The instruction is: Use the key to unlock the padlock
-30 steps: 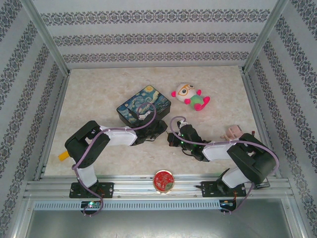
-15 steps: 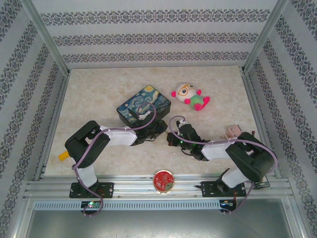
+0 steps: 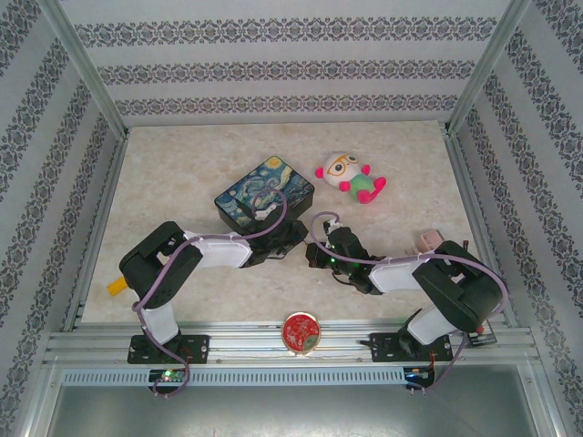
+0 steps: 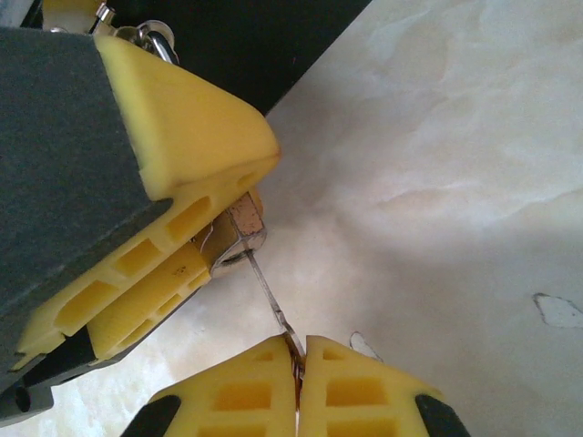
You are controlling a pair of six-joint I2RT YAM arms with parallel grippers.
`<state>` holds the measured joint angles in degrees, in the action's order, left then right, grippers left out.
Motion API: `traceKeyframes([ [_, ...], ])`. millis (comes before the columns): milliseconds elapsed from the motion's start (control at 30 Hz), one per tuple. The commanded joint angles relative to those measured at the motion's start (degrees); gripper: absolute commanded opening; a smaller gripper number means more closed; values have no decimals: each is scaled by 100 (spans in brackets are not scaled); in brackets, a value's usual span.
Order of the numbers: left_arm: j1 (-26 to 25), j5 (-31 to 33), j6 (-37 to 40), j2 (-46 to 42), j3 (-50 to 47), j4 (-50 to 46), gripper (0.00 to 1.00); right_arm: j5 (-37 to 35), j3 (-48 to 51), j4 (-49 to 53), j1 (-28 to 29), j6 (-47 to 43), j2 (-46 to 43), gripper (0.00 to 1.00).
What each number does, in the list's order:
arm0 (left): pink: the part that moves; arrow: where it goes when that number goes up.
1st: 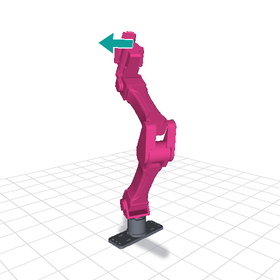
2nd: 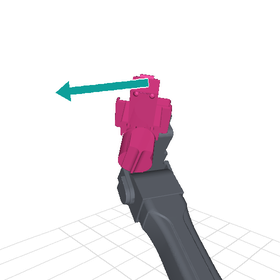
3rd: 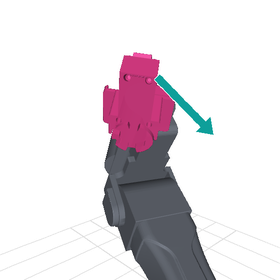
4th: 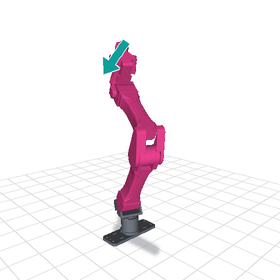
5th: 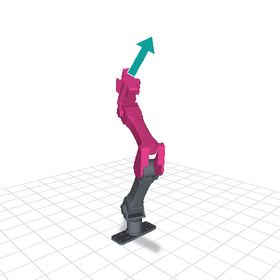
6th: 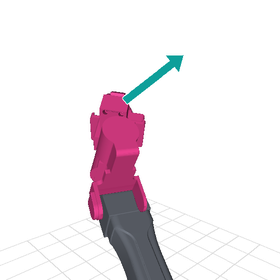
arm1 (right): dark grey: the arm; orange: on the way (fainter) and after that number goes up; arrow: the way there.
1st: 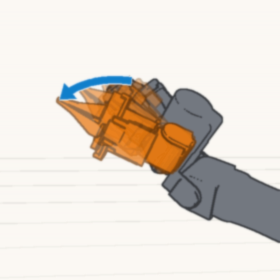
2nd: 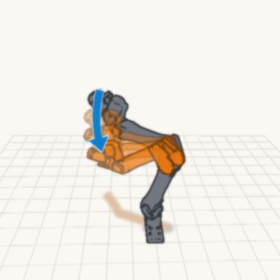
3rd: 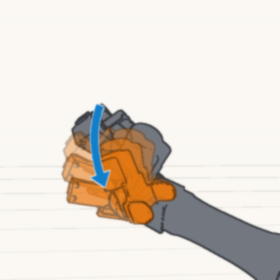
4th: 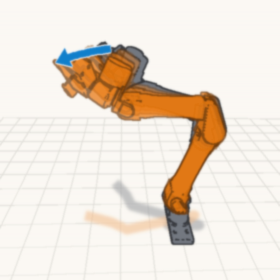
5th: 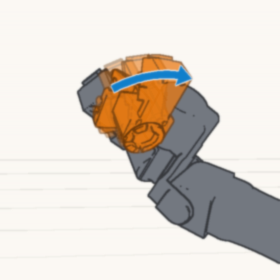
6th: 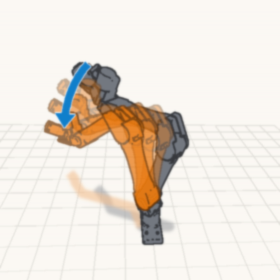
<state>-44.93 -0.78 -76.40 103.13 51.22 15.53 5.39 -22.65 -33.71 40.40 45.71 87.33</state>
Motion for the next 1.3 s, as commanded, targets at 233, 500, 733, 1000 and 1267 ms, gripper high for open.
traceKeyframes([
  [233, -34, -507, -455, 67, -70, 389, 23, -197, -133, -816, 43, 351, 186, 0],
  [500, -34, -559, -465, 95, -80, 428, 23, -123, -54, -1124, -63, 583, 190, 0],
  [733, -34, -615, -480, 88, -104, 477, 23, 347, 76, -1612, -354, 855, 330, 0],
  [1000, -34, -626, -457, 93, -80, 454, 23, 830, 165, -2238, -626, 1075, 711, 0],
  [1267, -34, -642, -437, 91, -96, 451, 23, 937, 199, -2464, -666, 1139, 817, 0],
])
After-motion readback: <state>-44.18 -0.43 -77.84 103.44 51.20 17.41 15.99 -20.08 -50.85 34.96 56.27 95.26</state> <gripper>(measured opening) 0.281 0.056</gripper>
